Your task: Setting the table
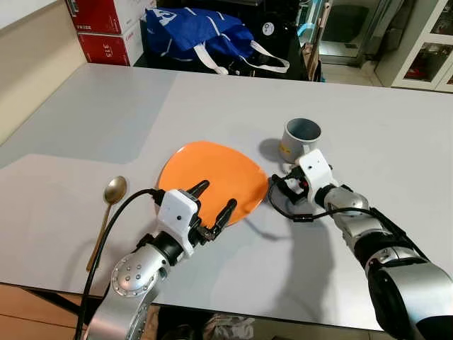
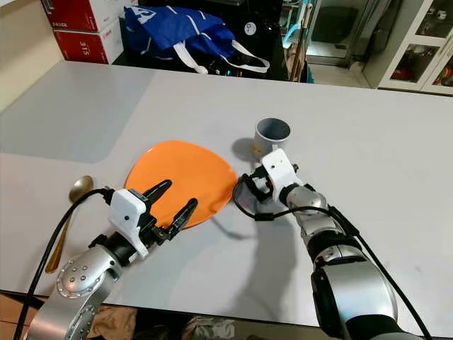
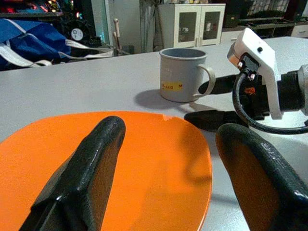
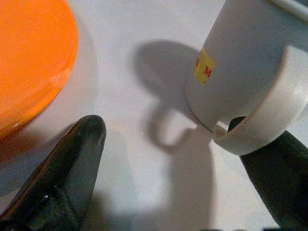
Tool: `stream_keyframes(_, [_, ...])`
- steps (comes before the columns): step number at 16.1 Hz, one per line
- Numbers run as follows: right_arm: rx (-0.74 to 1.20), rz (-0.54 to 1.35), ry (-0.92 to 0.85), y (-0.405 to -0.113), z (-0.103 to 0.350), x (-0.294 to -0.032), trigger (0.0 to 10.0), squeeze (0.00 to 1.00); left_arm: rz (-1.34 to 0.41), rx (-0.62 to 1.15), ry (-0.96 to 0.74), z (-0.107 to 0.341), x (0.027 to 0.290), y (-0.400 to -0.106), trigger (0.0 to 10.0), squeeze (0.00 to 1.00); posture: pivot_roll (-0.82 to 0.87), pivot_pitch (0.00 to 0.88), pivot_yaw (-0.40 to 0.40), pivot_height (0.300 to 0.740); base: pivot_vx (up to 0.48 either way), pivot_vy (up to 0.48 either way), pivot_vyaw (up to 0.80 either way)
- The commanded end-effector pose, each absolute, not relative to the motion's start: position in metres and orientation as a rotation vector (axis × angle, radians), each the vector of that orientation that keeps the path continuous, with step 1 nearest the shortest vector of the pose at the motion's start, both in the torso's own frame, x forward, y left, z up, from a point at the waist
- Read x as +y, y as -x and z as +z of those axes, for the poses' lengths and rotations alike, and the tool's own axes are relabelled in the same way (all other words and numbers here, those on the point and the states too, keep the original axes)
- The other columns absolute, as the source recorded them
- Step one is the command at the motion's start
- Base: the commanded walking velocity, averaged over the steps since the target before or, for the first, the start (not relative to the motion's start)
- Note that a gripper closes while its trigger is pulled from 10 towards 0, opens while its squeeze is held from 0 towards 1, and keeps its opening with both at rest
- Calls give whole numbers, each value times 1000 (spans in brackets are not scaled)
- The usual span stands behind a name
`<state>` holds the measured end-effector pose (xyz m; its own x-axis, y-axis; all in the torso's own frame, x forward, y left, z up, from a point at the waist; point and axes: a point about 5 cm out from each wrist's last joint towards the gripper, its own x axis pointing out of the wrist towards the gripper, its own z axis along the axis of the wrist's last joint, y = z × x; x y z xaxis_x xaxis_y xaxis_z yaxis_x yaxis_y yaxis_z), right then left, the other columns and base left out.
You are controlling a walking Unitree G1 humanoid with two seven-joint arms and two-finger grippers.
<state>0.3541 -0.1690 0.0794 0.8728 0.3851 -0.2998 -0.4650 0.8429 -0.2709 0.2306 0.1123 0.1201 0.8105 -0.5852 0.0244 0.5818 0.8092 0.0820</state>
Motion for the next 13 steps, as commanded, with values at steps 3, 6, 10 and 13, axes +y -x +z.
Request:
stream_keyframes(3, [208,445,322,-355,83,-171,10000,1000,-624,-36,-55,120,114,-235,10000,0,-24,0,-15,740,0,0,0])
stream_keyframes(6, [195,442,313,-355,84,-171,10000,1000,-624,-35,-53,120,114,-237,10000,0,-28,0,-13,740,0,0,0])
stream_keyframes(10, [186,438,308,-354,85,-172,10000,1000,-627,-36,-50,120,114,-238,10000,0,-33,0,-12,740,0,0,0])
stream_keyframes(13, [184,439,300,-354,84,-172,10000,1000,-628,-34,-46,120,113,-238,10000,0,-37,0,-10,740,0,0,0])
